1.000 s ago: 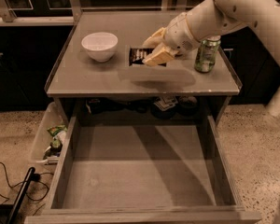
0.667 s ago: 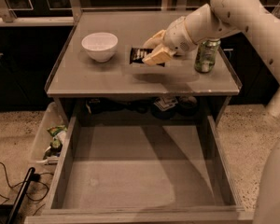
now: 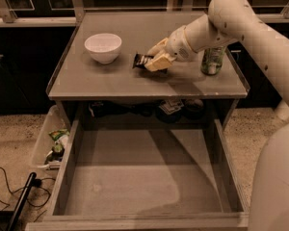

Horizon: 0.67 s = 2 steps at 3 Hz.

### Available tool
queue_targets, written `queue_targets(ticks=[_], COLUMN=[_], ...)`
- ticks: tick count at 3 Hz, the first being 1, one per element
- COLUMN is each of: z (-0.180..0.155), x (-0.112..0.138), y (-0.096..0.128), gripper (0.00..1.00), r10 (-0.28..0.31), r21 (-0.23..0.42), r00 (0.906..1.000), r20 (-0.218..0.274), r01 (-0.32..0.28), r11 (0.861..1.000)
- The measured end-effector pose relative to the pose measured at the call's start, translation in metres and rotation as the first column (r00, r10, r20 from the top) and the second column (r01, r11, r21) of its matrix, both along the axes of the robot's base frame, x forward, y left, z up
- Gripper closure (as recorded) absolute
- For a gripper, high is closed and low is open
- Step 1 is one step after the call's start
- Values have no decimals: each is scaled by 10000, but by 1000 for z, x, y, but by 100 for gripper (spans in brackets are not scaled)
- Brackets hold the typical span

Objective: Pick rxbar chocolate from top drawer and place on counter

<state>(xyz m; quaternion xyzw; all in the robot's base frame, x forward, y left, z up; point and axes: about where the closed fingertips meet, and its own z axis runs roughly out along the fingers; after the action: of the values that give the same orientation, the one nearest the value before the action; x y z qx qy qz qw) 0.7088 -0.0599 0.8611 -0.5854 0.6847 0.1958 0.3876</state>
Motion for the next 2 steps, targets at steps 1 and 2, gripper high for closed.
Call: queue_targets(ticks=[1, 2], z=[0, 0], x=[0, 0], y=[0, 0], gripper=[74, 51], r10=[-14, -13], r21=[10, 10], r00=[10000, 10000], r20=[-24, -25], r01=[14, 13], r11=[10000, 10000])
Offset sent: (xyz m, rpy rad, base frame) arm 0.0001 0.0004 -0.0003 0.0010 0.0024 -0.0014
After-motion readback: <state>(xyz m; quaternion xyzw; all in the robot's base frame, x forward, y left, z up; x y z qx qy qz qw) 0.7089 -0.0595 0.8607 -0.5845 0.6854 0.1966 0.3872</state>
